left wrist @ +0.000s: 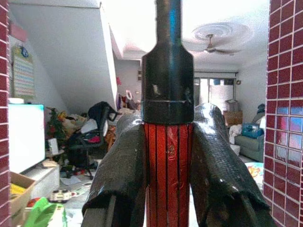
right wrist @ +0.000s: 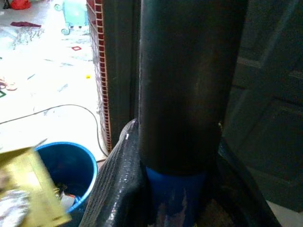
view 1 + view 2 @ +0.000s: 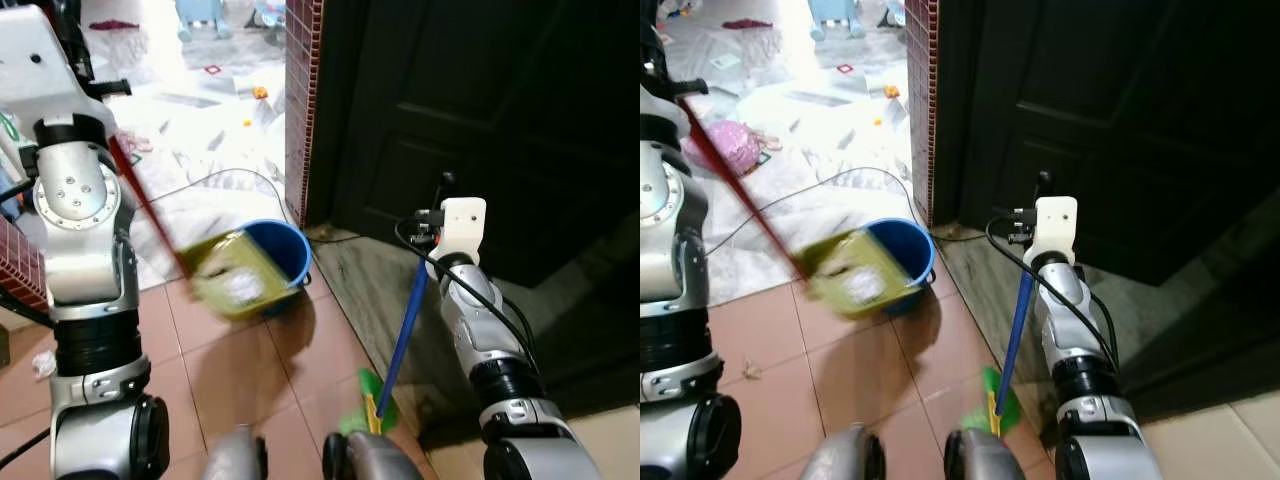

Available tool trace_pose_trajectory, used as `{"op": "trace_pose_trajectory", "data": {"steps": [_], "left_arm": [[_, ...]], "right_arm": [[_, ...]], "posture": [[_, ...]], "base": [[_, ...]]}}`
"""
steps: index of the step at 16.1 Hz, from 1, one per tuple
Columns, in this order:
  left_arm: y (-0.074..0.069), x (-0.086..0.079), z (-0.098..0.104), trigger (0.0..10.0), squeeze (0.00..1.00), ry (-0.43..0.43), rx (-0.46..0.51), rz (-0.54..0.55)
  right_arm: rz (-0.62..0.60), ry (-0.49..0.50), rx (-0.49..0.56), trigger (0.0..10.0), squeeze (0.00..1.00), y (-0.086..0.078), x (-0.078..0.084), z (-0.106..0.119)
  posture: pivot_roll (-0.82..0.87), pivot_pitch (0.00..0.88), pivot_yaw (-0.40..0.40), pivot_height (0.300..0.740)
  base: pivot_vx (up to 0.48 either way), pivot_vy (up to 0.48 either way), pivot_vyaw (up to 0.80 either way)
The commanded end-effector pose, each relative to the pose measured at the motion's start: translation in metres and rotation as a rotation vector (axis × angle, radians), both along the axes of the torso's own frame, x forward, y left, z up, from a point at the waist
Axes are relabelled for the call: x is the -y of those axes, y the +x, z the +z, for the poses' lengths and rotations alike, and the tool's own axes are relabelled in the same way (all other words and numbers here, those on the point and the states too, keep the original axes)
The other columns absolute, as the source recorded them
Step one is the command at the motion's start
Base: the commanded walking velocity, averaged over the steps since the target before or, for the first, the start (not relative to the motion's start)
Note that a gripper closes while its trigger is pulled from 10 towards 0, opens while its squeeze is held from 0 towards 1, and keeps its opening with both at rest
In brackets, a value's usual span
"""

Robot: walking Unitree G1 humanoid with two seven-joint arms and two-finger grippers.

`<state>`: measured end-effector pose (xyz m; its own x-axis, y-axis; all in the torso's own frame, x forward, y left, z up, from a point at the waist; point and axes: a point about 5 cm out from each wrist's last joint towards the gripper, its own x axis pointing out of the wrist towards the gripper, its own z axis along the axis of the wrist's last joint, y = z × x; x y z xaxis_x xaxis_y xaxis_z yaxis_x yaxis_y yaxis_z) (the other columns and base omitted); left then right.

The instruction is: Sweep floor

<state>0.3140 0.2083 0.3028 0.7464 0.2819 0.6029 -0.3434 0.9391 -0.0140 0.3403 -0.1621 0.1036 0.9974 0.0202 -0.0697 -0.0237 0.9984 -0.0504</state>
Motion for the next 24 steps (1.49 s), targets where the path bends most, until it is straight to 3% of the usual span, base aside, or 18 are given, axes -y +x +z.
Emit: {"op": "trace_pose_trajectory", "data": {"steps": [1, 11, 18, 20, 21, 23, 24], "left_arm": [[-0.007, -0.004, 0.018, 10.0, 0.0, 0.035, 0.089, 0.035], [-0.006, 0.004, 0.019, 10.0, 0.0, 0.114, 0.113, 0.059], [-0.003, 0.018, 0.015, 10.0, 0.0, 0.195, 0.111, 0.02], [-0.001, 0.029, 0.01, 10.0, 0.0, 0.197, 0.096, -0.073], [0.0, 0.044, 0.004, 10.0, 0.0, 0.208, 0.071, -0.199], [-0.004, 0.065, -0.002, 10.0, 0.0, 0.313, 0.05, -0.35], [-0.009, 0.08, -0.007, 10.0, 0.0, 0.424, 0.039, -0.458]], "right_arm": [[0.015, -0.038, 0.04, 10.0, 0.0, 0.003, -0.001, 0.009], [0.006, -0.041, 0.028, 10.0, 0.0, 0.003, 0.002, 0.008], [-0.005, -0.045, 0.028, 10.0, 0.0, 0.003, 0.005, 0.009], [-0.002, -0.048, 0.027, 10.0, 0.0, 0.003, 0.005, 0.009], [0.0, -0.048, 0.027, 10.0, 0.0, 0.003, 0.004, 0.009], [0.001, -0.046, 0.027, 10.0, 0.0, 0.004, 0.004, 0.009], [0.001, -0.044, 0.026, 10.0, 0.0, 0.004, 0.004, 0.009]], "posture": [[-0.03, 0.128, -0.051, 0.74], [-0.03, 0.16, -0.059, 0.74], [-0.04, 0.152, -0.055, 0.74], [-0.04, 0.153, -0.058, 0.74], [-0.04, 0.153, -0.058, 0.74], [-0.03, 0.153, -0.059, 0.74], [-0.03, 0.153, -0.059, 0.74]], "base": [[0.454, 0.0, 0.0], [0.439, 0.0, 0.0], [0.0, 0.0, 0.0], [0.0, 0.0, 0.0], [0.0, 0.0, 0.0], [0.0, 0.0, 0.0], [0.0, 0.0, 0.0]]}}
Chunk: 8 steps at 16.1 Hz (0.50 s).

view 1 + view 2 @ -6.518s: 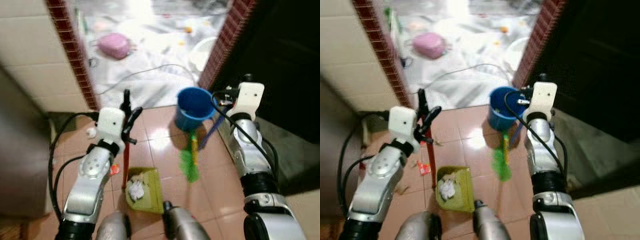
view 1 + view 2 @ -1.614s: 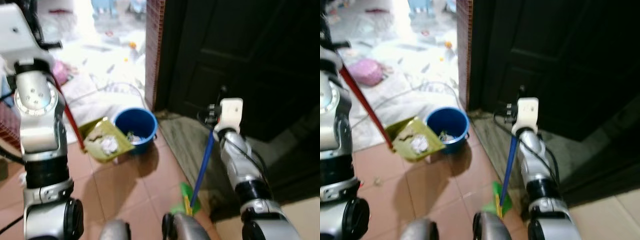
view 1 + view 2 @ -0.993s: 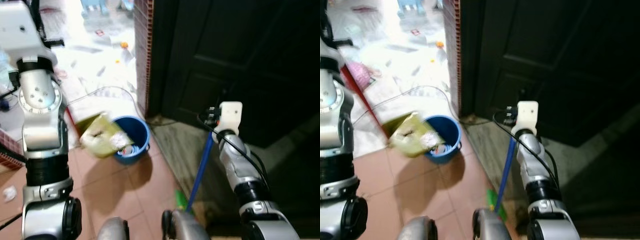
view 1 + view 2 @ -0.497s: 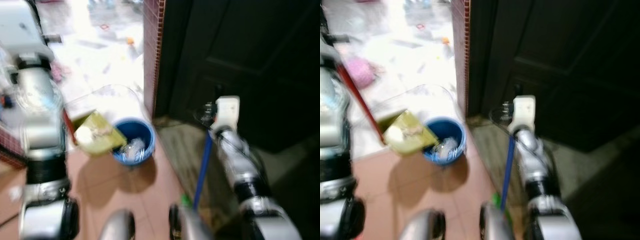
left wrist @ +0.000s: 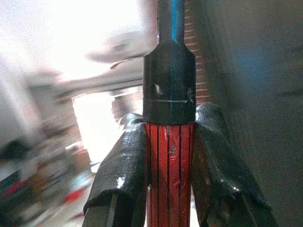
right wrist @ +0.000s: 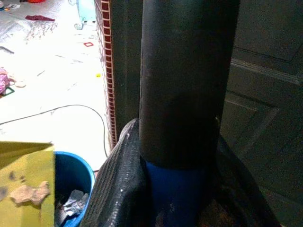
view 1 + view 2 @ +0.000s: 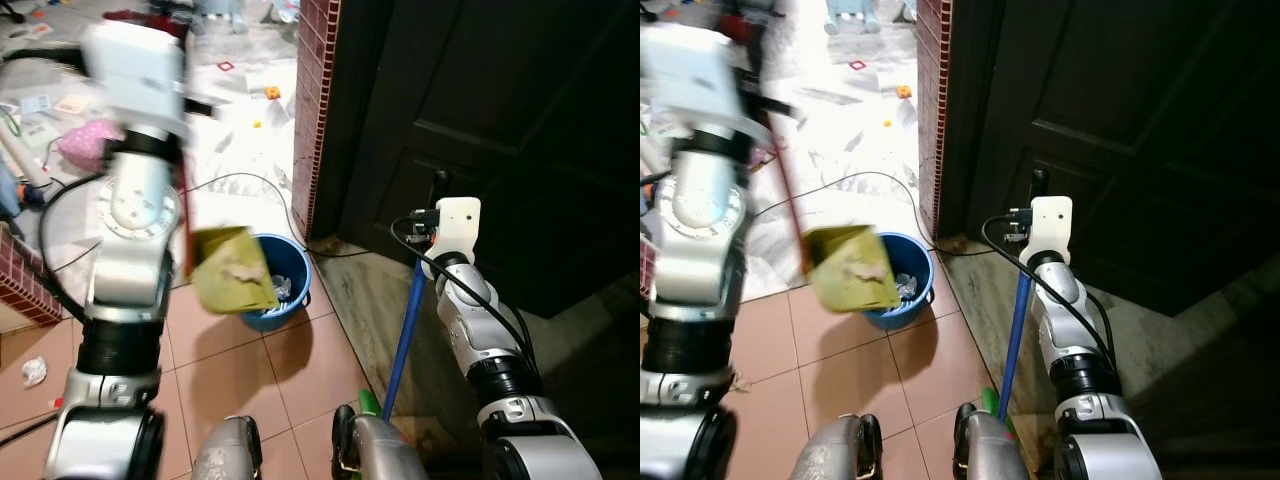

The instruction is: Sweep floor

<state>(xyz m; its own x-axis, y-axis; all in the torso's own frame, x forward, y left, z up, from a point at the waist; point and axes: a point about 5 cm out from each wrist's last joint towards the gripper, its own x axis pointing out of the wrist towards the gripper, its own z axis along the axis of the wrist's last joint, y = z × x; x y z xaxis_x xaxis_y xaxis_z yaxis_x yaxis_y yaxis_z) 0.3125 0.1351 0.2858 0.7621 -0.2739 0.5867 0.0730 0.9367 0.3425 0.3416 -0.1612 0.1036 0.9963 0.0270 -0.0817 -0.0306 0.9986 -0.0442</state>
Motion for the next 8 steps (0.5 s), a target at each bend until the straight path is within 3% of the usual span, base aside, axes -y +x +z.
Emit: {"op": "trace_pose_trajectory", "data": {"steps": [1, 4, 5, 6, 7, 8], "left_arm": [[-0.011, 0.014, 0.007, 10.0, 0.0, 0.076, 0.047, -0.107], [-0.026, 0.038, -0.006, 10.0, 0.0, 0.219, 0.006, -0.293], [-0.033, 0.051, -0.014, 10.0, 0.0, 0.303, -0.018, -0.378], [-0.042, 0.064, -0.022, 10.0, 0.0, 0.454, -0.006, -0.441], [-0.045, 0.07, -0.024, 10.0, 0.0, 0.499, -0.003, -0.472], [-0.047, 0.075, -0.022, 10.0, 0.0, 0.492, -0.001, -0.485]], "right_arm": [[-0.004, -0.049, 0.039, 10.0, 0.0, 0.003, 0.005, 0.009], [-0.004, -0.048, 0.039, 10.0, 0.0, 0.003, 0.005, 0.009], [-0.003, -0.049, 0.041, 10.0, 0.0, 0.004, 0.005, 0.009], [-0.001, -0.051, 0.043, 10.0, 0.0, 0.004, 0.005, 0.01], [0.0, -0.052, 0.043, 10.0, 0.0, 0.004, 0.005, 0.01], [0.001, -0.054, 0.044, 10.0, 0.0, 0.005, 0.005, 0.01]], "posture": [[-0.03, 0.153, -0.059, 0.74], [-0.03, 0.153, -0.06, 0.74], [-0.03, 0.152, -0.063, 0.74], [-0.03, 0.152, -0.066, 0.74], [-0.03, 0.152, -0.066, 0.74], [-0.03, 0.149, -0.071, 0.74]], "base": [[0.0, 0.0, 0.0], [0.0, 0.0, 0.0], [0.0, 0.0, 0.0], [0.0, 0.0, 0.0], [0.0, 0.0, 0.0], [0.0, 0.0, 0.0]]}}
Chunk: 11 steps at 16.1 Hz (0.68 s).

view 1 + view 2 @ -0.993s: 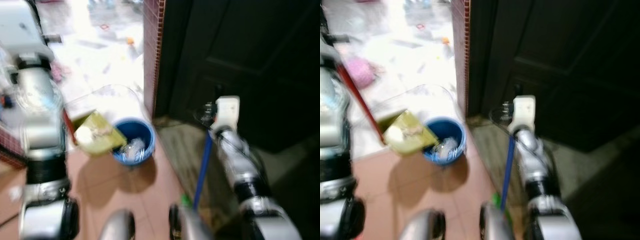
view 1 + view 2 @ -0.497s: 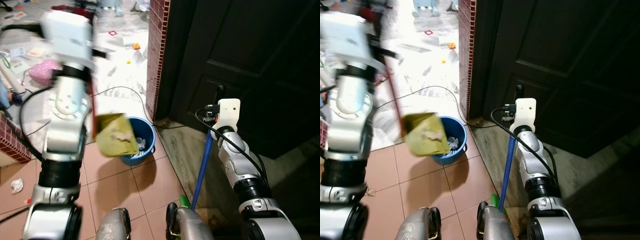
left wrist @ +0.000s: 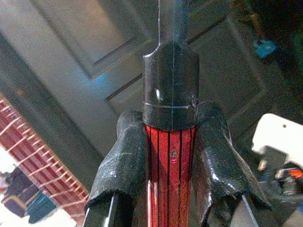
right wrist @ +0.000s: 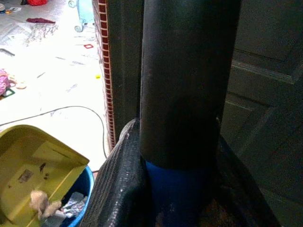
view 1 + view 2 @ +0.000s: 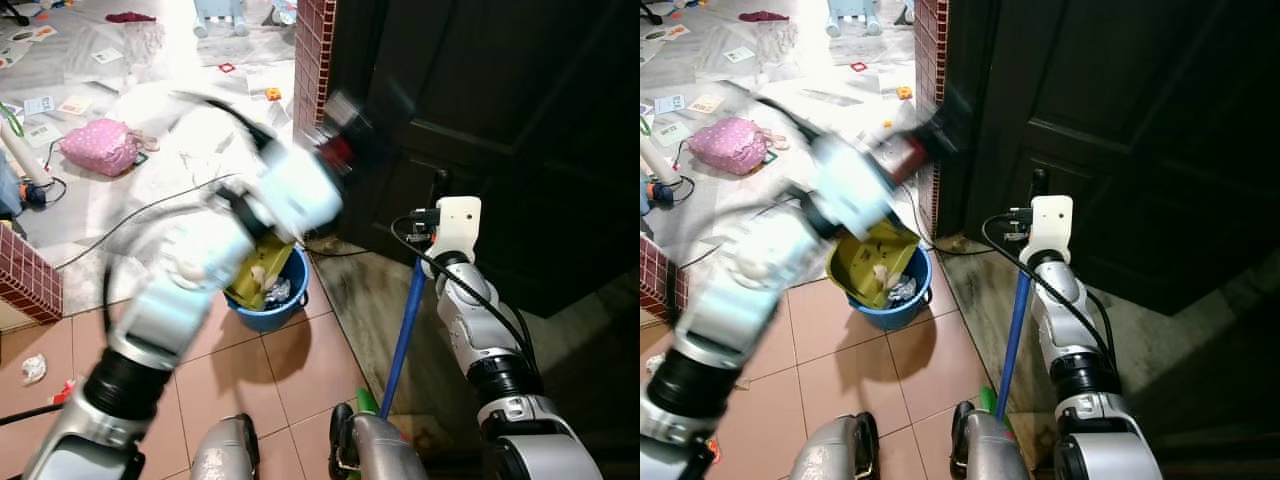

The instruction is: Sweep floor

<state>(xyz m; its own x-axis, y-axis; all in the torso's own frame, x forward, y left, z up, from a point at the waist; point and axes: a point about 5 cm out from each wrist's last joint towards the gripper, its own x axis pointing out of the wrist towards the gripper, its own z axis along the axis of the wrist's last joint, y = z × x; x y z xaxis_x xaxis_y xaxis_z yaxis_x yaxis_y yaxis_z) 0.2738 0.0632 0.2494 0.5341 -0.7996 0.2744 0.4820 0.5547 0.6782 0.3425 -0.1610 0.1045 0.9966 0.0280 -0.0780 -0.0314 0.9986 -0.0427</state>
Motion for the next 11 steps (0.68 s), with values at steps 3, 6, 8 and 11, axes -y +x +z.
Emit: {"op": "trace_pose_trajectory", "data": {"steps": [3, 6, 8, 11], "left_arm": [[-0.007, 0.001, 0.022, 10.0, 0.0, -0.021, 0.116, -0.002], [0.0, -0.013, 0.037, 10.0, 0.0, -0.127, 0.163, 0.092], [0.005, -0.031, 0.063, 10.0, 0.0, -0.279, 0.248, 0.213], [0.008, -0.06, 0.095, 10.0, 0.0, -0.442, 0.369, 0.376]], "right_arm": [[0.003, -0.06, 0.043, 10.0, 0.0, 0.005, 0.005, 0.01], [0.002, -0.059, 0.042, 10.0, 0.0, 0.005, 0.004, 0.01], [0.003, -0.06, 0.043, 10.0, 0.0, 0.005, 0.004, 0.01], [0.006, -0.062, 0.043, 10.0, 0.0, 0.006, 0.004, 0.009]], "posture": [[-0.03, 0.145, -0.072, 0.74], [-0.02, 0.144, -0.071, 0.74], [-0.02, 0.142, -0.072, 0.74], [-0.02, 0.134, -0.077, 0.74]], "base": [[0.0, 0.0, 0.0], [0.0, 0.0, 0.0], [0.0, 0.0, 0.0], [0.0, 0.0, 0.0]]}}
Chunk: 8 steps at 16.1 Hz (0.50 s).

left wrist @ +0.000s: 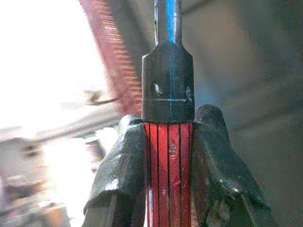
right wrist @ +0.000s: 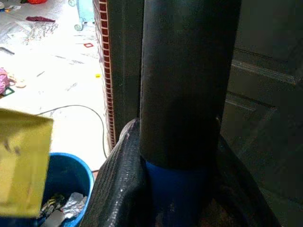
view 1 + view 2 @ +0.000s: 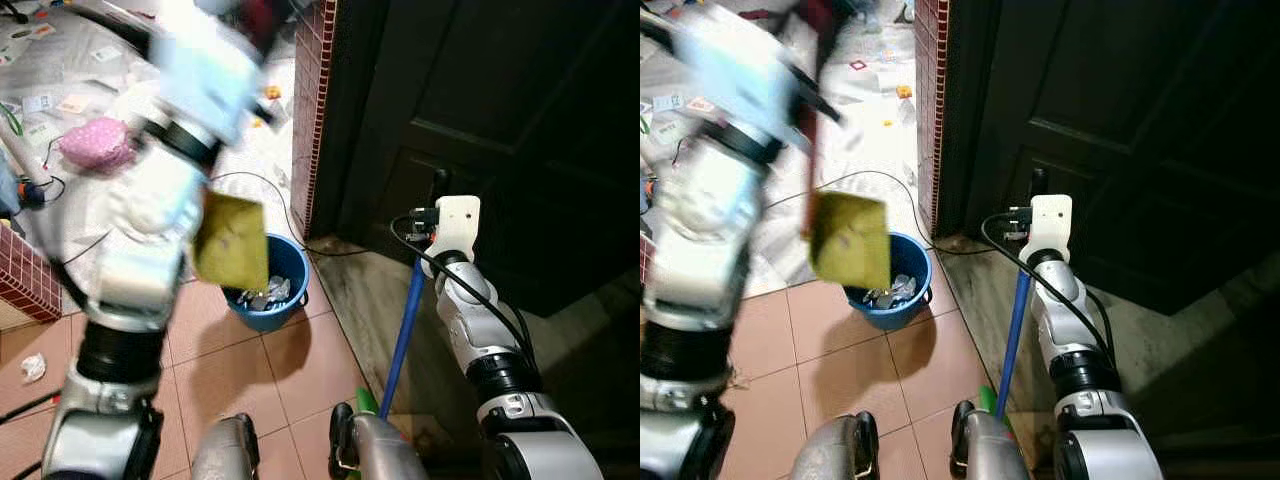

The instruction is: Sweep floor

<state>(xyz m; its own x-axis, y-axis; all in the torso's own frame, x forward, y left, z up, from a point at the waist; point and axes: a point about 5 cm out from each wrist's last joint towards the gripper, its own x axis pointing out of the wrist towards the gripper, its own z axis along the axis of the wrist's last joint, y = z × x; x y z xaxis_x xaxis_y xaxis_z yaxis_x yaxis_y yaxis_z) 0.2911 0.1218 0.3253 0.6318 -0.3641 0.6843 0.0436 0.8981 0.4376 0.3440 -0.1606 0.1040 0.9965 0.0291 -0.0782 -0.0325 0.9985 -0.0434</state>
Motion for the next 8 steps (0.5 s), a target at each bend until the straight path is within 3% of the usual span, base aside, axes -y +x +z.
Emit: {"op": "trace_pose_trajectory", "data": {"steps": [1, 5, 8], "left_arm": [[-0.008, -0.013, 0.027, 10.0, 0.0, -0.029, 0.139, 0.083], [0.002, -0.043, 0.018, 10.0, 0.0, 0.034, 0.113, 0.235], [0.01, -0.07, -0.017, 10.0, 0.0, 0.063, 0.01, 0.39]], "right_arm": [[0.007, -0.062, 0.042, 10.0, 0.0, 0.005, 0.004, 0.009], [0.011, -0.061, 0.035, 10.0, 0.0, 0.005, 0.003, 0.008], [0.011, -0.05, 0.044, 10.0, 0.0, 0.006, 0.002, 0.009]], "posture": [[-0.02, 0.13, -0.079, 0.74], [-0.01, 0.128, -0.084, 0.74], [-0.01, 0.138, -0.075, 0.74]], "base": [[0.0, 0.0, 0.0], [0.0, 0.0, 0.0], [0.0, 0.0, 0.0]]}}
